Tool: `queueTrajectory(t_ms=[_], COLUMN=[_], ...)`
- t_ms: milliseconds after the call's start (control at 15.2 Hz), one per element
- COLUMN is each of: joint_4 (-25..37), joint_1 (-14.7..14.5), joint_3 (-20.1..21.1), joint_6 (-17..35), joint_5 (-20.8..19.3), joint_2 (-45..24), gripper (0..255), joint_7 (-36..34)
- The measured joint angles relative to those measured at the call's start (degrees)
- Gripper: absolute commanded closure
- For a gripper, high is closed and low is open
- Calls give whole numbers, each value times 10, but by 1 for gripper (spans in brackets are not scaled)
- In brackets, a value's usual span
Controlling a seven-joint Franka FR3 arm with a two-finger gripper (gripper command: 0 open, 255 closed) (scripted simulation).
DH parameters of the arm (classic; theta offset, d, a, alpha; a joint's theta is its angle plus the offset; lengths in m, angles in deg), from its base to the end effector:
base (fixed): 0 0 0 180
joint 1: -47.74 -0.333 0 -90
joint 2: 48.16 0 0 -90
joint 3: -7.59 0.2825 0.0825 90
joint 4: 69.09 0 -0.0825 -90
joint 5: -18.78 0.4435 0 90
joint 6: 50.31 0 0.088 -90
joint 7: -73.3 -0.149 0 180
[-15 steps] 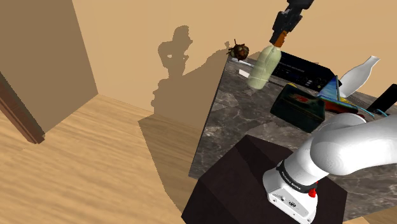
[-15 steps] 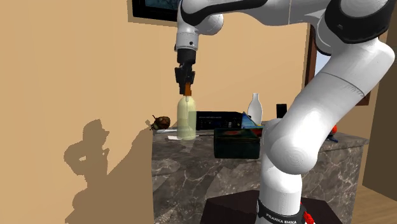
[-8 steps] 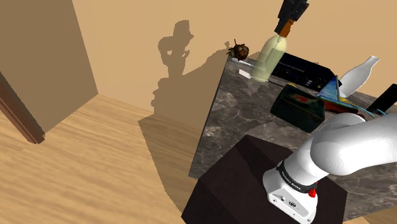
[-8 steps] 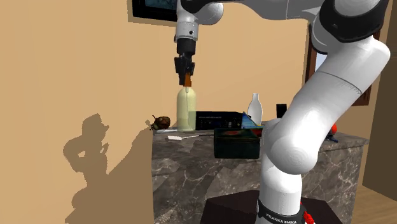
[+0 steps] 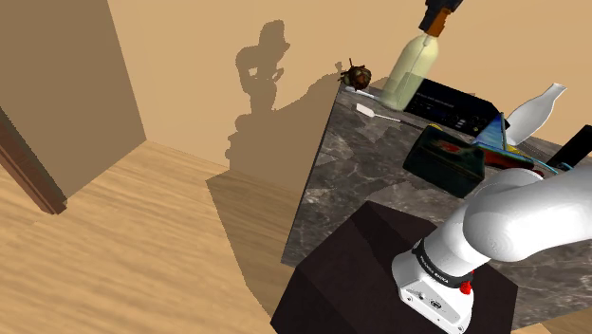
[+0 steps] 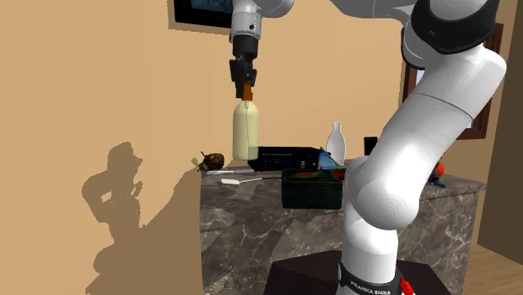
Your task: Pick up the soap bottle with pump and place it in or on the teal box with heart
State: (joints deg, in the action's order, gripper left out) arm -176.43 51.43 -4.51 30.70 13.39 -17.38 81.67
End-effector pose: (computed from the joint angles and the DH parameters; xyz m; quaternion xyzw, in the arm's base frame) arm 0.4154 -0.1557 0.6524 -0.9976 0.0609 -0.0342 0.0009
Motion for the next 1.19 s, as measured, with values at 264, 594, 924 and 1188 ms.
queueTrajectory(t_ms=[264, 594, 924, 1188], joint_4=[38, 50, 107, 137], joint_1=[0, 12, 21, 28], joint_3=[-3, -24, -55, -82], joint_6=[-28, -78, -143, -185], joint_5=[0, -19, -42, -67], joint_2=[-10, 31, 46, 65], gripper=[255, 255, 255, 255], joint_7=[6, 42, 94, 140])
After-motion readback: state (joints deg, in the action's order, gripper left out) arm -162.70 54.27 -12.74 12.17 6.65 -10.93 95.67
